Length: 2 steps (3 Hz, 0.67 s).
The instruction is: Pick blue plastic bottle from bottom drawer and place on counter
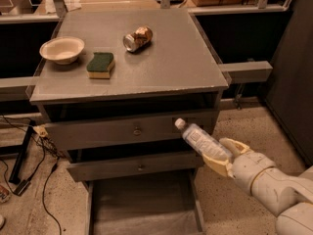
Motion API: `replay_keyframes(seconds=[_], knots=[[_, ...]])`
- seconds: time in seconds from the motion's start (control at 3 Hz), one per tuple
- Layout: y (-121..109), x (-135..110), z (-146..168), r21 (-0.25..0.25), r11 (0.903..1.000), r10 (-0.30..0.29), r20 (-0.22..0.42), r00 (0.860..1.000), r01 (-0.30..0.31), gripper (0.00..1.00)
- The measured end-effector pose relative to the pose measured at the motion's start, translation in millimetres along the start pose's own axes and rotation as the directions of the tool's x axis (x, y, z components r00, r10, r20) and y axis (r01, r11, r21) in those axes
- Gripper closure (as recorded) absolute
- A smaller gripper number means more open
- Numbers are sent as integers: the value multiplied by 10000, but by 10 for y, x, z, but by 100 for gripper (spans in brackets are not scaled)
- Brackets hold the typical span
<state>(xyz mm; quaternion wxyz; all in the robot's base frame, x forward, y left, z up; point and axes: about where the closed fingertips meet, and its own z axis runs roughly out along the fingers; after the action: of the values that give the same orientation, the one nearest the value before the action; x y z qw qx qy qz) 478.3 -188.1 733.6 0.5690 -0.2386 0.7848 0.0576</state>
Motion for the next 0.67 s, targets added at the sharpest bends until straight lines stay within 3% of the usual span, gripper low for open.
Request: replay_keyframes(seconds=[0.33,0.67], knots=[[-159,-177,-167,439,9988,-235,319,9992,220,100],[-161,-183,-171,449,9987,-244,327,9992,229,100]])
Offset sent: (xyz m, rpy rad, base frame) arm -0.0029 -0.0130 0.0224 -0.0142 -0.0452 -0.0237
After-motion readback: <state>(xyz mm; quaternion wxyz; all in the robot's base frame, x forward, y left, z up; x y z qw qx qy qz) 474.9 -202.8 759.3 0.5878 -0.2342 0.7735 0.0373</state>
